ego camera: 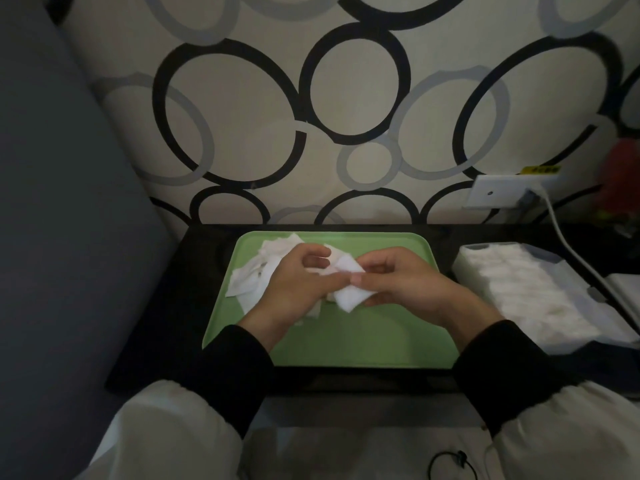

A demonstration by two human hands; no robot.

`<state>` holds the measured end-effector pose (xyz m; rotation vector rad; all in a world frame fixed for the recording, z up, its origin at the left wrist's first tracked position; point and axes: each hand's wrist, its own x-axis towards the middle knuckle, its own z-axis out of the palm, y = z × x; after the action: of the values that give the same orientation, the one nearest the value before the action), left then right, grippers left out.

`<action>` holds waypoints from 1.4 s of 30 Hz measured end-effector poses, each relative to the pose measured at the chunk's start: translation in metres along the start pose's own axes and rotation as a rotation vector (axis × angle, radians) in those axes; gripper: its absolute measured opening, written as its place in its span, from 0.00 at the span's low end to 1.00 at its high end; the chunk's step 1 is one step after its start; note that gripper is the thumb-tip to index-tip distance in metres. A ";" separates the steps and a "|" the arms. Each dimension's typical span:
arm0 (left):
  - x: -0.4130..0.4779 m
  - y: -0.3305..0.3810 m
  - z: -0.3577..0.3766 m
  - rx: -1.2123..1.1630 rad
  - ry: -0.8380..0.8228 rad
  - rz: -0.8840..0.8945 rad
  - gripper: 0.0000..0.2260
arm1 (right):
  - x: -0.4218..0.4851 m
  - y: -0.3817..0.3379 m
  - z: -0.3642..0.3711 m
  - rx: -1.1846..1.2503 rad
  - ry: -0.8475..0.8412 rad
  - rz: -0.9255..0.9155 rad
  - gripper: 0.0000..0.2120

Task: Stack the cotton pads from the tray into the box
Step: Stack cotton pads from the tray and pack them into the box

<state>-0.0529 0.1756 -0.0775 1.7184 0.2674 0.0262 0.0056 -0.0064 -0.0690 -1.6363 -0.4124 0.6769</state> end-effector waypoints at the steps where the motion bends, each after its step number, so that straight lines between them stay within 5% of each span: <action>1: 0.000 0.000 0.000 -0.095 -0.044 -0.067 0.20 | 0.001 0.001 0.001 0.010 0.011 -0.024 0.10; 6: 0.002 0.001 -0.006 -0.415 0.008 -0.118 0.10 | 0.012 -0.001 0.010 0.079 0.351 -0.075 0.04; 9: 0.003 0.001 -0.018 -0.429 0.140 -0.105 0.08 | 0.024 0.012 0.000 -0.152 0.638 -0.043 0.04; 13: 0.002 -0.002 -0.030 -0.289 0.250 -0.083 0.05 | 0.034 0.032 0.000 -0.551 0.498 0.108 0.08; 21: 0.000 -0.007 -0.041 -0.178 0.207 -0.060 0.05 | 0.044 0.037 0.023 -0.837 0.434 0.213 0.27; 30: -0.001 -0.013 -0.042 -0.132 0.193 -0.022 0.05 | 0.059 0.037 0.031 -0.785 0.568 0.192 0.13; 36: -0.004 -0.013 -0.045 -0.148 0.193 -0.021 0.05 | 0.047 0.026 0.024 -0.315 0.628 0.027 0.05; 42: -0.005 -0.012 -0.043 -0.137 0.192 -0.037 0.05 | 0.014 0.014 0.000 -0.079 0.515 0.091 0.04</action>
<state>-0.0664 0.2178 -0.0811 1.5757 0.4301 0.1796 0.0145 -0.0001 -0.0859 -1.8376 0.0094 0.2868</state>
